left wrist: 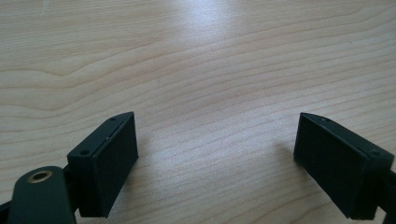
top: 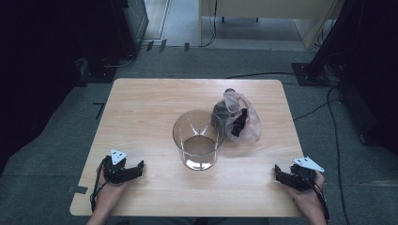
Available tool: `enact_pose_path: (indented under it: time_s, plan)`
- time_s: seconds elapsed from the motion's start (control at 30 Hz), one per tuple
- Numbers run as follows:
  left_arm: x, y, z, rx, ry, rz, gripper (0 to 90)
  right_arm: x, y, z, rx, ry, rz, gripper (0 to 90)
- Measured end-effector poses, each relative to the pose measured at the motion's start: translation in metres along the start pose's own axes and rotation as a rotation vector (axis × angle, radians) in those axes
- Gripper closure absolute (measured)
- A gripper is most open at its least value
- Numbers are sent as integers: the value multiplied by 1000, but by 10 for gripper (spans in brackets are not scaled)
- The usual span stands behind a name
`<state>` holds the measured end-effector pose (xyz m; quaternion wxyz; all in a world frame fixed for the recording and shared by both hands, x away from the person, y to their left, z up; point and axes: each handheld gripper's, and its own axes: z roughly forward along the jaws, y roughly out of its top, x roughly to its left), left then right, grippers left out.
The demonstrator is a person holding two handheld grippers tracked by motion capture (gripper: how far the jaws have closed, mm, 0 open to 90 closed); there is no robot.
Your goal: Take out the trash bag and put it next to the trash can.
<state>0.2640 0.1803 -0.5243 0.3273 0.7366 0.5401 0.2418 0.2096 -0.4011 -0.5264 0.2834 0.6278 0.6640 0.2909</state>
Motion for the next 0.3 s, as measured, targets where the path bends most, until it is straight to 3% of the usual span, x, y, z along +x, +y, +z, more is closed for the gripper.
enact_pose_path:
  time_s: [0.1, 0.3]
  plan:
    - [0, 0, 0, 0, 0, 0, 129, -8, -5, -4, 5, 10, 35, 152]
    - [0, 0, 0, 1, 4, -4, 128, -14, -11, -10, 0, -5, 53, 152]
